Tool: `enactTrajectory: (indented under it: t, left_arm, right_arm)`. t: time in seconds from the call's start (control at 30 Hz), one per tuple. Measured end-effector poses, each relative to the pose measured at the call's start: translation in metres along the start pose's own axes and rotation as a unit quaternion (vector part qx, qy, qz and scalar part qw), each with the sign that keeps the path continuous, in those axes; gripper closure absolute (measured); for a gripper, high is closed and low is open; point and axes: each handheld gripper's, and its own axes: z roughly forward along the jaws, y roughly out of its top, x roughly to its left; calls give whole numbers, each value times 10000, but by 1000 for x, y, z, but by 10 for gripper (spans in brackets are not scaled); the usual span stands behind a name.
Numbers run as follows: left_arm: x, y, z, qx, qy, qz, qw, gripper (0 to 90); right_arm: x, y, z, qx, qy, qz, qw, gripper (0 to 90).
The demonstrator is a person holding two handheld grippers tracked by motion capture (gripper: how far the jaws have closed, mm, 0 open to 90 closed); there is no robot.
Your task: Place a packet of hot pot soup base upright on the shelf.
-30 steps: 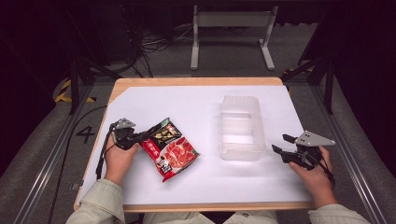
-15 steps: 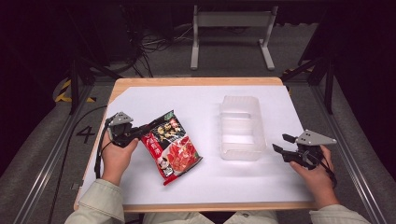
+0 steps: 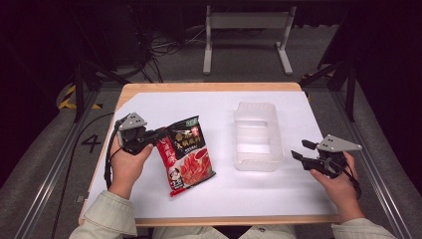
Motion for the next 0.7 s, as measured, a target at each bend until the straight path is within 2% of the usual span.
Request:
enactTrajectory:
  t: [0.2, 0.3, 0.4, 0.6, 0.63, 0.67, 0.7]
  left_arm:
    - [-7, 7, -4, -53, -7, 99, 9999, 882]
    - [-9, 13, -7, -98, -15, 99, 9999, 882]
    - [-9, 20, -12, -249, -45, 119, 9996, 882]
    - [-11, 26, -21, -432, -84, 133, 9989, 883]
    - [-12, 27, -22, -470, -101, 145, 9987, 883]
    - [-13, 27, -23, -494, -106, 137, 9986, 883]
    - [-14, 28, -25, -549, -122, 162, 9983, 883]
  right_arm:
    - [0, 6, -3, -47, 65, 7, 10000, 440]
    - [2, 16, -6, -66, 46, 16, 10000, 452]
    - [3, 24, -7, -144, 220, 91, 9996, 453]
    - [7, 38, -8, -240, 381, 48, 9990, 452]
    - [9, 41, -9, -236, 353, -23, 9991, 451]
    - [16, 50, -8, -135, 250, -356, 9990, 441]
    - [20, 55, -8, -123, 275, -479, 9984, 438]
